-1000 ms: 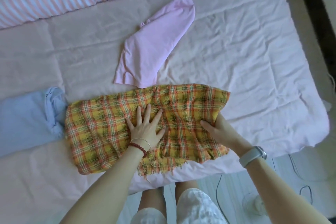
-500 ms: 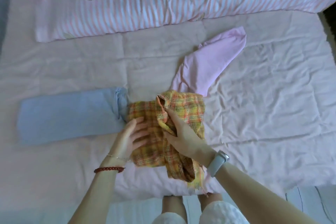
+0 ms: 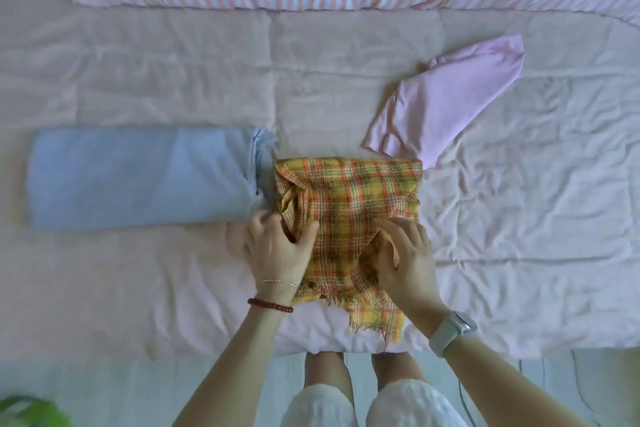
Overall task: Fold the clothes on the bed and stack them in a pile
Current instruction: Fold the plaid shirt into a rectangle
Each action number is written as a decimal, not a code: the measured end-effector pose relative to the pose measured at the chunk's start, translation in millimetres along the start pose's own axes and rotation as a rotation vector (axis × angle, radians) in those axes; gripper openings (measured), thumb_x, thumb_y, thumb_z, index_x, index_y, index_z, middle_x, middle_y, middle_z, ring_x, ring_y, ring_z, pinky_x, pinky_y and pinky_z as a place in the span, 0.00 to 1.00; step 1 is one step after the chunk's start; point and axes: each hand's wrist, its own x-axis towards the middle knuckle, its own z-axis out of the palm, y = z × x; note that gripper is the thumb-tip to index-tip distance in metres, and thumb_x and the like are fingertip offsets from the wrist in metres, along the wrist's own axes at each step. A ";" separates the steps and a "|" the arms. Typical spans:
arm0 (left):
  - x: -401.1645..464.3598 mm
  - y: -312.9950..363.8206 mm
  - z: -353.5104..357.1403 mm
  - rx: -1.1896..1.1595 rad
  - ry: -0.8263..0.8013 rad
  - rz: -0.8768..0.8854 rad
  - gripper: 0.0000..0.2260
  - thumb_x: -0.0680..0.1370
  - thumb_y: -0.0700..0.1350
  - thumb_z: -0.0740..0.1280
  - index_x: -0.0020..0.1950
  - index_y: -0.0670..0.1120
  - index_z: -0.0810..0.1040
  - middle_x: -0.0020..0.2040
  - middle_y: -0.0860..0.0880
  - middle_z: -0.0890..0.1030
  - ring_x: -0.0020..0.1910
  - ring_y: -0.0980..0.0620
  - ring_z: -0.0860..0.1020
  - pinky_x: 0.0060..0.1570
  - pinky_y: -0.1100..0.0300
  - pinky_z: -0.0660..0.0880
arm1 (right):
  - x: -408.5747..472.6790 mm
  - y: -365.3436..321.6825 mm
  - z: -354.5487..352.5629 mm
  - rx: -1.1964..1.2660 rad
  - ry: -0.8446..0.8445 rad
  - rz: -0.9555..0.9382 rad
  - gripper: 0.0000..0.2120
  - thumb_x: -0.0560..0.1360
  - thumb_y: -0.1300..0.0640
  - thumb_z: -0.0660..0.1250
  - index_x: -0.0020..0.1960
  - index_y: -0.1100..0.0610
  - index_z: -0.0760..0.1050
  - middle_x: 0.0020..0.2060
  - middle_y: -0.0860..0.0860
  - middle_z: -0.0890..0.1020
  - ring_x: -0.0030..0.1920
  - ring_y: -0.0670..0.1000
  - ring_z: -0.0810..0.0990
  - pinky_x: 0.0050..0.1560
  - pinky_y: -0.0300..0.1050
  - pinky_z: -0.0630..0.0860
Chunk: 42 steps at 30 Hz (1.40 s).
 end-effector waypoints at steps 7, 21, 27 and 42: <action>18.2 10.7 8.2 0.218 0.027 0.167 0.16 0.72 0.53 0.69 0.50 0.43 0.79 0.53 0.42 0.77 0.58 0.40 0.71 0.53 0.49 0.65 | -36.9 41.4 -3.0 -0.176 -0.298 0.122 0.39 0.64 0.68 0.66 0.72 0.54 0.59 0.67 0.60 0.65 0.66 0.63 0.66 0.61 0.58 0.68; 17.2 37.4 0.4 0.201 0.119 0.585 0.16 0.74 0.48 0.65 0.59 0.43 0.76 0.59 0.42 0.77 0.57 0.39 0.74 0.52 0.45 0.70 | -33.4 58.6 4.2 0.055 -0.180 0.533 0.09 0.72 0.51 0.67 0.44 0.48 0.66 0.37 0.40 0.73 0.40 0.46 0.75 0.34 0.36 0.66; 39.1 60.1 39.9 0.310 -0.449 0.554 0.25 0.79 0.56 0.56 0.75 0.52 0.57 0.77 0.49 0.55 0.76 0.48 0.49 0.72 0.44 0.51 | -26.7 50.6 17.3 -0.063 -0.136 0.517 0.14 0.72 0.53 0.63 0.58 0.52 0.69 0.46 0.48 0.78 0.42 0.54 0.79 0.36 0.49 0.76; 55.9 58.2 54.5 0.368 -0.662 0.404 0.26 0.81 0.57 0.52 0.77 0.52 0.51 0.78 0.51 0.47 0.76 0.50 0.44 0.73 0.46 0.44 | -61.1 119.9 -31.8 0.352 -0.111 0.622 0.13 0.77 0.65 0.62 0.58 0.56 0.77 0.44 0.53 0.82 0.43 0.55 0.80 0.42 0.50 0.78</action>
